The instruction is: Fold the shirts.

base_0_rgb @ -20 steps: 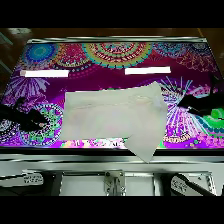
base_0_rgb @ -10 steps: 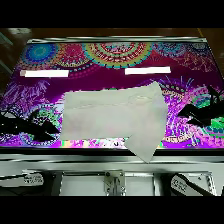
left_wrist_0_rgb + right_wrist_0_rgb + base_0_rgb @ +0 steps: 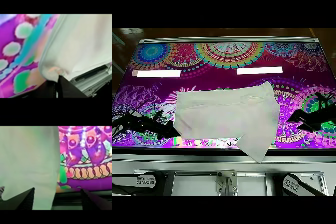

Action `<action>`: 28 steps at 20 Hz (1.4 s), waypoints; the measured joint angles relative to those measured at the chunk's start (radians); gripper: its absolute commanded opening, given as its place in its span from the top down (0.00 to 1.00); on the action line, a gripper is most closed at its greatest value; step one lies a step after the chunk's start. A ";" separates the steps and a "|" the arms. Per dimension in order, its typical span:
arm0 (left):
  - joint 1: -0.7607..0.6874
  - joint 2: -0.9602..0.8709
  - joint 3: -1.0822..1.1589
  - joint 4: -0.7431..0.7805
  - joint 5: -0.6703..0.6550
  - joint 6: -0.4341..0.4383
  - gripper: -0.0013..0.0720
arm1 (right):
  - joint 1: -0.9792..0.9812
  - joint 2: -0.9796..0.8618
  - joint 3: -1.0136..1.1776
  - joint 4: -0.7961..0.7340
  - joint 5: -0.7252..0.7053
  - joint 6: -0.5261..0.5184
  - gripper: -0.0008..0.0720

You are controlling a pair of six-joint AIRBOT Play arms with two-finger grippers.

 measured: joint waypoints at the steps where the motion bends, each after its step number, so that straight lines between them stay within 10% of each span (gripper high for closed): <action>1: -0.002 0.004 0.000 -0.001 0.002 0.002 0.93 | 0.000 0.000 -0.041 0.000 -0.018 0.000 0.15; 10: -0.011 0.121 0.001 -0.013 0.003 0.047 0.93 | 0.031 -0.061 -0.287 0.137 -0.229 -0.059 0.19; 14: -0.011 0.162 0.001 -0.014 -0.007 0.051 0.93 | 0.105 -0.106 -0.303 0.186 -0.347 -0.075 0.90; 21: -0.012 0.295 0.202 -0.010 -0.014 0.062 0.93 | 0.148 -0.006 -0.100 0.269 -0.362 -0.182 0.91; 28: -0.013 0.523 0.970 -0.093 0.032 0.097 0.93 | 0.152 0.341 0.518 0.332 -0.426 -0.276 0.91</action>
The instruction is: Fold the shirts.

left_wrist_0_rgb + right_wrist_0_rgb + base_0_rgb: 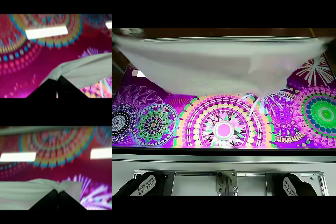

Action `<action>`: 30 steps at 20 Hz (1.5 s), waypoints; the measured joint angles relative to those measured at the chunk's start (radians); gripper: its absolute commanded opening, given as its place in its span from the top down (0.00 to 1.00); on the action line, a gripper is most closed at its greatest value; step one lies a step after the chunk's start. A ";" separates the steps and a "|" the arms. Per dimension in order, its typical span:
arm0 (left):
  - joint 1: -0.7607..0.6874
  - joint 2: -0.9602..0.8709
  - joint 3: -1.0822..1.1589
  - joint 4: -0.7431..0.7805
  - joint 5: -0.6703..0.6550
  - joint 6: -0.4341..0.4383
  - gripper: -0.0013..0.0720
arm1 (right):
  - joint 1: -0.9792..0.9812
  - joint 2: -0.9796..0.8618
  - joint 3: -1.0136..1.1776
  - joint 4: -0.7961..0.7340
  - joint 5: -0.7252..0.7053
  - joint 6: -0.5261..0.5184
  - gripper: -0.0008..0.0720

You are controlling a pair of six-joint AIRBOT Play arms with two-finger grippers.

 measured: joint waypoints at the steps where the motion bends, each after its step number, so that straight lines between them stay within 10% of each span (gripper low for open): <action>1: 0.000 0.026 0.111 0.002 0.009 -0.021 0.93 | 0.000 0.041 0.090 -0.030 -0.007 0.008 0.91; 12: 0.000 0.328 0.411 0.287 -0.147 -0.227 0.93 | 0.001 0.370 0.397 -0.436 0.258 0.191 0.91; 22: 0.000 0.354 0.010 0.356 -0.395 -0.257 0.93 | 0.002 0.222 0.289 -0.487 0.770 0.319 0.91; 30: -0.001 0.109 -0.518 0.356 -0.095 -0.257 0.93 | 0.063 -0.139 -0.203 -0.313 0.342 0.362 0.91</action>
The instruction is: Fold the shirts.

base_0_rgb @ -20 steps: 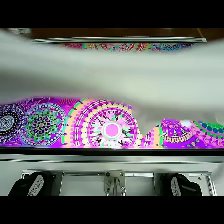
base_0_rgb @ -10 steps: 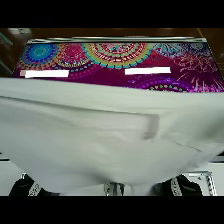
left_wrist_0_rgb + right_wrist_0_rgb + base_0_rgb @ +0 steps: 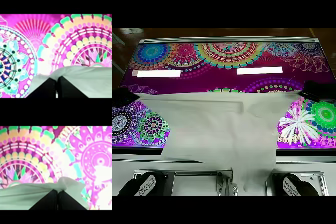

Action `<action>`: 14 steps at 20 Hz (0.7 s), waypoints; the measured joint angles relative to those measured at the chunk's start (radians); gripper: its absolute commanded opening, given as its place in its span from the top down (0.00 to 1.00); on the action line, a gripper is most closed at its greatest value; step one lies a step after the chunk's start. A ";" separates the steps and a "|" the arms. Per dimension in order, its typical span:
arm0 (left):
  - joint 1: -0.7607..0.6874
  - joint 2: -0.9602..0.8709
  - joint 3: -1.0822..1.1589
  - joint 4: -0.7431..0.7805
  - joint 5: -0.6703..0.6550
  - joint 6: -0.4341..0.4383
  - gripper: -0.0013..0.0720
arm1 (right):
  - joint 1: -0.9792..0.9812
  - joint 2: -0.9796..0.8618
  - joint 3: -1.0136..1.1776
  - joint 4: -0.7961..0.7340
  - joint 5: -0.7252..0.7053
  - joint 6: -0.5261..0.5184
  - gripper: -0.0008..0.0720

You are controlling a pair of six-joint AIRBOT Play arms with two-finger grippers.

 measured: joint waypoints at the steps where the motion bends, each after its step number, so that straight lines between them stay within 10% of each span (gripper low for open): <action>1: 0.000 -0.072 -0.014 -0.009 0.059 0.011 0.93 | 0.034 -0.063 -0.019 0.012 -0.090 0.000 0.91; 8: -0.005 -0.520 0.081 -0.139 0.335 0.174 0.93 | 0.243 -0.421 -0.064 0.048 -0.794 -0.009 0.91; 14: -0.038 -0.717 0.128 -0.183 0.446 0.237 0.93 | 0.286 -0.560 -0.069 0.058 -0.959 -0.010 0.91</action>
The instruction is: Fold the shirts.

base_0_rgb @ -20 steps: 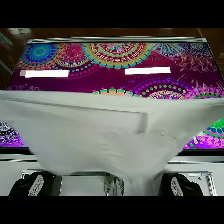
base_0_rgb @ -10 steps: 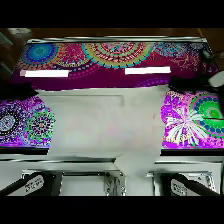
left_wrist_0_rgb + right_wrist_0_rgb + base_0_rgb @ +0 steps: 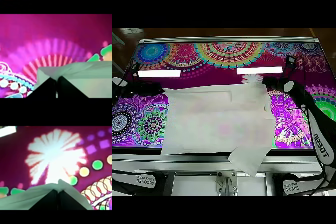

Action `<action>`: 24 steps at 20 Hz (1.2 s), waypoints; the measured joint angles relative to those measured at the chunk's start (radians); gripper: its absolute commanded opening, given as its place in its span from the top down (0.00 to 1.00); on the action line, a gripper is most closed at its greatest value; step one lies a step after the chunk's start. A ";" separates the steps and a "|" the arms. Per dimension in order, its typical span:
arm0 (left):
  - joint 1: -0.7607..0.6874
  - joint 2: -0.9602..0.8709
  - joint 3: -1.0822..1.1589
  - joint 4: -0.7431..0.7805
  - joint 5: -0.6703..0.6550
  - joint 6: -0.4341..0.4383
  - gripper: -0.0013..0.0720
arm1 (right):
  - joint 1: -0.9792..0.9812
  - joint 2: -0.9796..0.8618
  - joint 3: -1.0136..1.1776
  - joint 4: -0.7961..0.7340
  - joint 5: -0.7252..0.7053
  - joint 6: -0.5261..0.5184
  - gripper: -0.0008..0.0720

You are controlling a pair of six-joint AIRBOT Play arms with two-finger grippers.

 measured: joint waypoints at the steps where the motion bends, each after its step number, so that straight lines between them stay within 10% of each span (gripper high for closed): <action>1: -0.005 -0.014 0.002 -0.002 0.004 0.003 0.93 | 0.000 -0.006 0.000 0.000 0.008 0.000 0.91; 12: -0.001 -0.050 0.053 0.150 -0.411 -0.059 0.93 | -0.057 0.086 -0.032 -0.150 0.622 0.113 0.91; 21: -0.006 -0.089 0.006 0.249 -0.494 -0.178 0.93 | -0.056 0.074 -0.122 -0.186 0.673 0.236 0.91; 23: -0.010 -0.101 0.003 0.256 -0.499 -0.194 0.84 | -0.057 0.056 -0.126 -0.163 0.671 0.241 0.76; 24: -0.010 -0.105 0.003 0.257 -0.502 -0.203 0.62 | -0.057 0.051 -0.127 -0.151 0.671 0.243 0.48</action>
